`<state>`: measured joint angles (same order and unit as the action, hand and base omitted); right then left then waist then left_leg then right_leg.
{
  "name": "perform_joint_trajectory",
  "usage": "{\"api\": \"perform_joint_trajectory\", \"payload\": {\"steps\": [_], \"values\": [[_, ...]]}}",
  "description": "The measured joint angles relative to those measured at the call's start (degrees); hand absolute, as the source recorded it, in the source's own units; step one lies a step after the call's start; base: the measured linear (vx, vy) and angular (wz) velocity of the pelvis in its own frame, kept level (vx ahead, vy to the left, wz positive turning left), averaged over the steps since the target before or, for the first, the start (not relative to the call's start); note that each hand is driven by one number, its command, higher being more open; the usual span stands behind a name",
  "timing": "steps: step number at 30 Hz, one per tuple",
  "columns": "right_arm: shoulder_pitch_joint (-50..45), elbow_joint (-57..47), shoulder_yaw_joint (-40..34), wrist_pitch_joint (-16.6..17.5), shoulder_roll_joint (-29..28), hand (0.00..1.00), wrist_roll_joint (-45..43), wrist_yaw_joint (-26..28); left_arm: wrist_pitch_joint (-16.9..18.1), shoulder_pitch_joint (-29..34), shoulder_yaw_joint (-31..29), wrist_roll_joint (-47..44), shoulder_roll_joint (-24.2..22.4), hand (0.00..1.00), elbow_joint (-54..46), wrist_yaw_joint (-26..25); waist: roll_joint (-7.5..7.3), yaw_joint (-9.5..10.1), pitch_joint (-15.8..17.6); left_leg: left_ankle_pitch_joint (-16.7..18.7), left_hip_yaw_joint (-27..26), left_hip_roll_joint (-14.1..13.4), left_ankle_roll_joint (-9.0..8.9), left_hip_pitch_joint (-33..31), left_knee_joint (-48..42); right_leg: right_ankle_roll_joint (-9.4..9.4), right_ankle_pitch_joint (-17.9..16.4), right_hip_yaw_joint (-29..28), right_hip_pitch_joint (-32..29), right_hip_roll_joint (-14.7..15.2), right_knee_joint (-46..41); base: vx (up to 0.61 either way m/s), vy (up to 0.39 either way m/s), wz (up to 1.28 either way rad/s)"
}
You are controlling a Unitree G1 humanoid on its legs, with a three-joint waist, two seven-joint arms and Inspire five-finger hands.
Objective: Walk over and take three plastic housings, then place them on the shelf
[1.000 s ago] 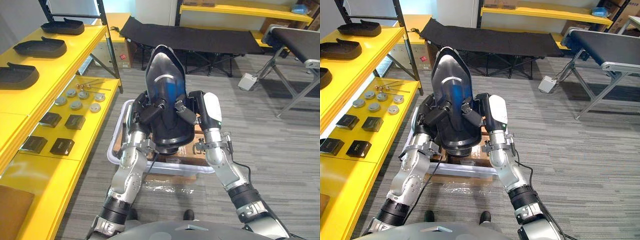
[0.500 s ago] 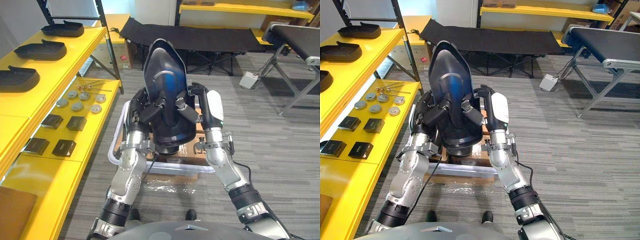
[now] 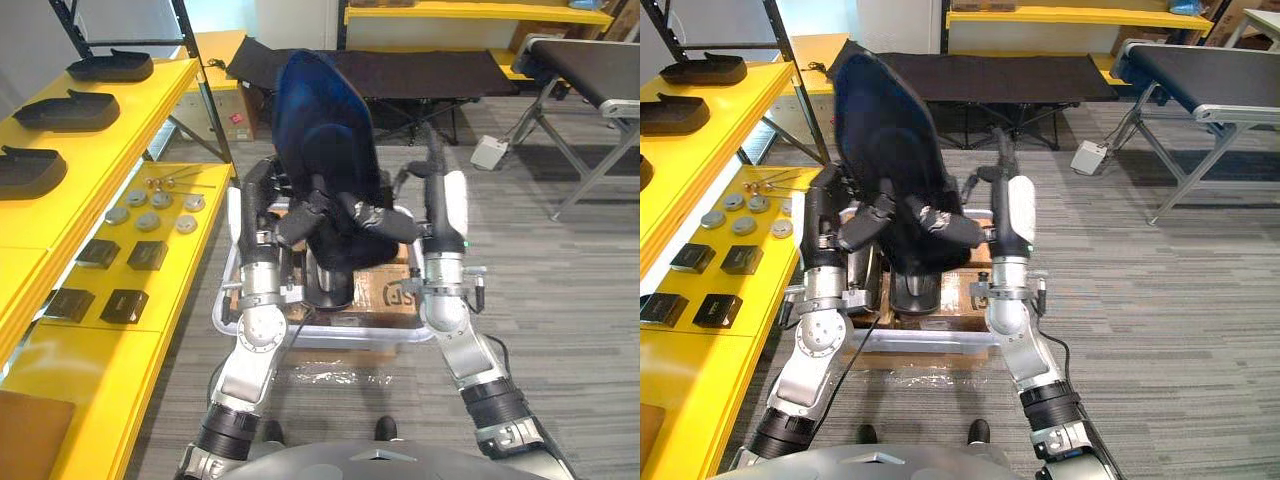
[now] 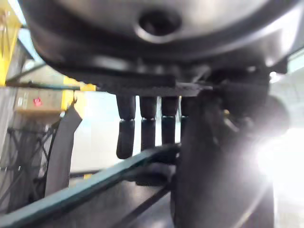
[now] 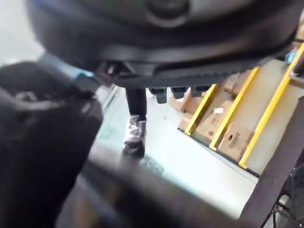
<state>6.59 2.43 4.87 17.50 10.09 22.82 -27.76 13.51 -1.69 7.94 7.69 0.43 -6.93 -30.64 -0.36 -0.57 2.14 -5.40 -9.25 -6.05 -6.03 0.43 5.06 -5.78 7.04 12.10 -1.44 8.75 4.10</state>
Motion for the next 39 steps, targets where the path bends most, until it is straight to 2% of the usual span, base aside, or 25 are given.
{"api": "perform_joint_trajectory", "payload": {"steps": [5, 10, 22, 33, 37, 39], "values": [[-4.50, -0.84, -11.35, 0.23, -0.49, 1.00, -8.20, -1.34, -0.01, 1.60, -13.30, -0.52, -0.50, 0.00, -0.04, -10.47, 0.07, -0.89, -0.04, 0.15, -0.38, -0.04, -0.17, 0.10, -0.05, 0.08, 0.04, -0.32, -0.06, -0.04, 0.03, 0.00, -0.004, -0.02], [-8.36, -0.90, -14.28, 0.24, -1.37, 1.00, -10.07, -1.37, -0.66, 5.31, -15.31, -1.30, -1.15, 0.00, 0.02, -13.28, 0.05, -0.87, -0.05, 0.32, -0.65, -0.08, -0.34, 0.12, -0.13, 0.08, 0.05, -0.58, -0.11, -0.08, 0.16, 0.01, -0.004, -0.02], [-10.86, -0.90, -14.09, 0.27, -3.45, 1.00, -9.91, -0.16, -0.46, 5.44, -13.18, -3.50, -1.98, 0.00, -0.33, -10.21, 0.32, -1.27, -0.25, 0.49, -1.31, -0.09, -0.12, 0.24, 0.00, -0.02, 0.12, -1.29, -0.33, -0.08, 0.13, -0.02, -0.004, -0.02], [-10.86, -0.90, -14.16, 0.26, -3.46, 1.00, -9.96, 0.18, 0.86, 5.93, -13.23, -10.36, -2.14, 0.00, -0.34, -7.93, 0.42, -1.11, -0.49, 0.49, -1.13, -0.05, -0.11, 0.18, 0.01, -0.05, 0.15, -1.19, -0.27, -0.04, 0.11, 0.00, 0.000, 0.00], [-10.87, -0.91, -14.16, 0.26, -3.49, 1.00, -10.23, 2.70, 1.87, 6.24, -13.08, -12.66, -2.16, 0.00, -0.39, -6.01, 0.45, -1.15, -0.51, 0.48, -1.10, -0.05, -0.11, 0.17, 0.00, -0.05, 0.15, -1.19, -0.27, -0.04, 0.11, 0.00, 0.000, 0.00], [-10.87, -1.03, -13.75, 0.24, -3.51, 1.00, -12.18, 6.01, 2.55, 6.27, -12.71, -13.89, -2.16, 0.00, -0.63, -4.76, 0.53, -1.14, -0.56, 0.48, -1.02, -0.05, -0.10, 0.15, 0.00, -0.05, 0.14, -1.14, -0.26, -0.04, 0.10, 0.00, 0.000, 0.00]]}}
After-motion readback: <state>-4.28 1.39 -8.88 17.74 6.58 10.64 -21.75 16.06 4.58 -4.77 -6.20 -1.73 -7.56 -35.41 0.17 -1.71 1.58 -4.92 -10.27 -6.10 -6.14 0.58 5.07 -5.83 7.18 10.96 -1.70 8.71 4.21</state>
